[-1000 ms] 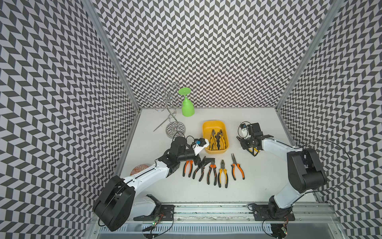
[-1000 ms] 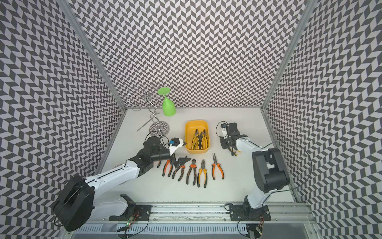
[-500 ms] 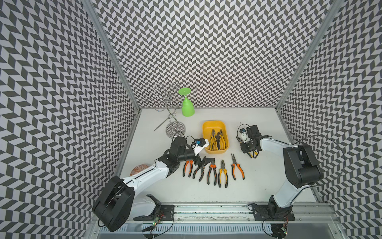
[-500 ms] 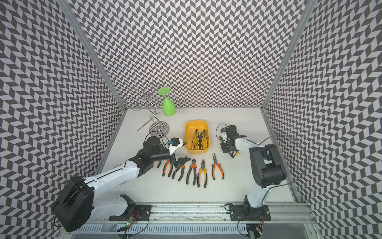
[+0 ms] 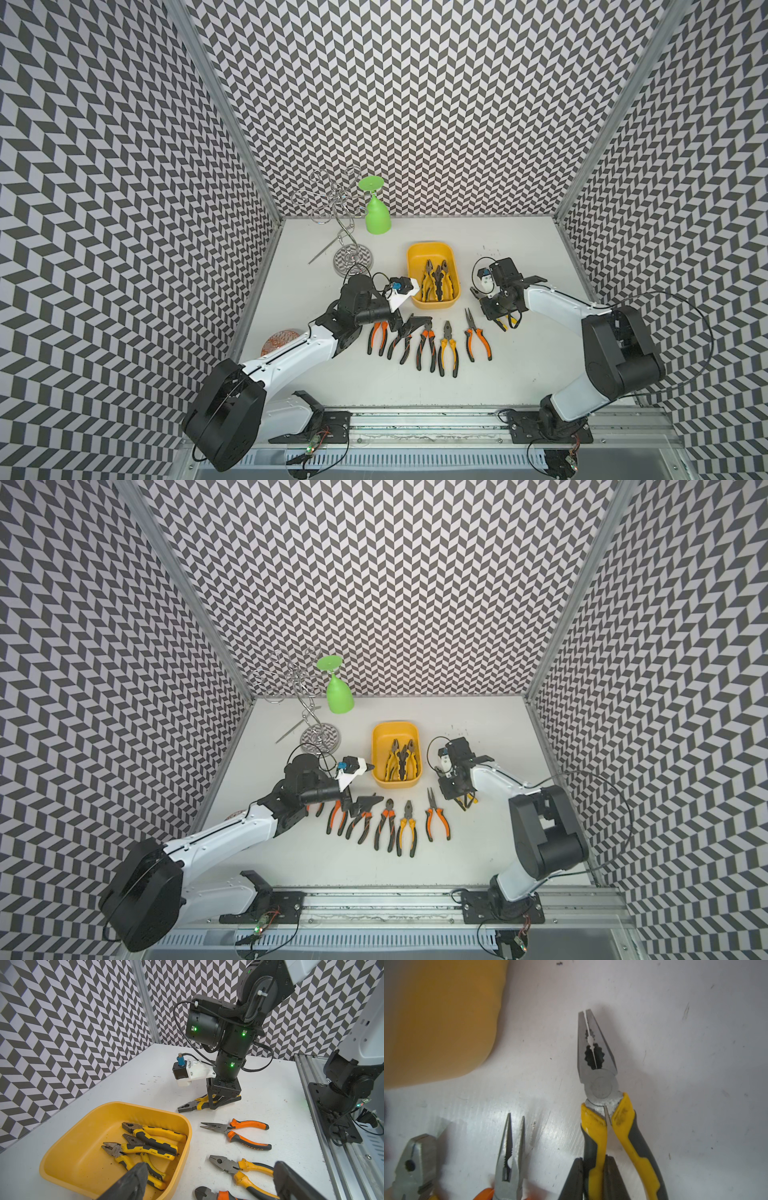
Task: Take the pliers out of the storage box
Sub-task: Adjust the pliers at the center of the board.
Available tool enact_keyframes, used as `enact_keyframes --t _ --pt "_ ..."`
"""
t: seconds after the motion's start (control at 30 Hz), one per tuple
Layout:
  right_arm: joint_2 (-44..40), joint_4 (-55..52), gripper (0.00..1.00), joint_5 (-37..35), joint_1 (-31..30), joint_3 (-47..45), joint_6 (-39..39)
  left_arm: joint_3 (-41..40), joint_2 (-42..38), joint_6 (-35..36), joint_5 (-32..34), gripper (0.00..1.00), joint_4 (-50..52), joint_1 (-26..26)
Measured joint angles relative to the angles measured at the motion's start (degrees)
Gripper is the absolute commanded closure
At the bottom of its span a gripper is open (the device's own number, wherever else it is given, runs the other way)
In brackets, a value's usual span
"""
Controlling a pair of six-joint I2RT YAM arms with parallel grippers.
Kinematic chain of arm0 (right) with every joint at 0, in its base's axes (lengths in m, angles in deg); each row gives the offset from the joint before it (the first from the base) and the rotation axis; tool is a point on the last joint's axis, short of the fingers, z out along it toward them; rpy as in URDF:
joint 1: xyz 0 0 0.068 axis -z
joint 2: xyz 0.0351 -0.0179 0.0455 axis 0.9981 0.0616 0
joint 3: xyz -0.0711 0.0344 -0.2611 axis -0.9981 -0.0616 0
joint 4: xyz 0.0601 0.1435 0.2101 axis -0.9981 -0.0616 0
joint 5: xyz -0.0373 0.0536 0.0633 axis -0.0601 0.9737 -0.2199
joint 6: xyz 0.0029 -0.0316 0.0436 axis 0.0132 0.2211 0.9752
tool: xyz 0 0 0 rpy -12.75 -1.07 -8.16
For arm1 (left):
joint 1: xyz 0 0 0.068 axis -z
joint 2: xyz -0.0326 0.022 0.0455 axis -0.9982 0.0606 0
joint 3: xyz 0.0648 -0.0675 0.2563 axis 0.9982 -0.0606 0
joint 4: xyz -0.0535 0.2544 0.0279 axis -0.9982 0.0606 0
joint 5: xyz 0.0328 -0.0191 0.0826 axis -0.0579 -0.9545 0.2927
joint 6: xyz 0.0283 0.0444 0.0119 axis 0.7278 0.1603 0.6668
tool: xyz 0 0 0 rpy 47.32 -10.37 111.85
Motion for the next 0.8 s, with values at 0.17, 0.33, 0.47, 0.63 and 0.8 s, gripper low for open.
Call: enact_keyframes --t 0.17,0.33,0.47,0.63,0.8 --pt "-2.4 -3.0 0.91 -0.8 -1.5 0.0 3.6 0.0 -0.3 0.0 0.0 0.02 0.0 0.0" --pt "-2.3 -3.7 0.91 -0.8 -4.2 0.0 5.6 0.0 -0.3 0.0 0.0 0.02 0.0 0.0" --pt "0.2 -3.8 0.89 -1.2 -4.2 0.0 6.0 0.0 -0.3 0.0 0.0 0.02 0.0 0.0" --pt "1.6 -3.7 0.82 -1.5 -3.8 0.0 6.1 0.0 -0.3 0.0 0.0 0.02 0.0 0.0" --pt "2.2 -3.8 0.52 -1.4 -3.0 0.2 5.7 0.0 -0.3 0.0 0.0 0.02 0.0 0.0"
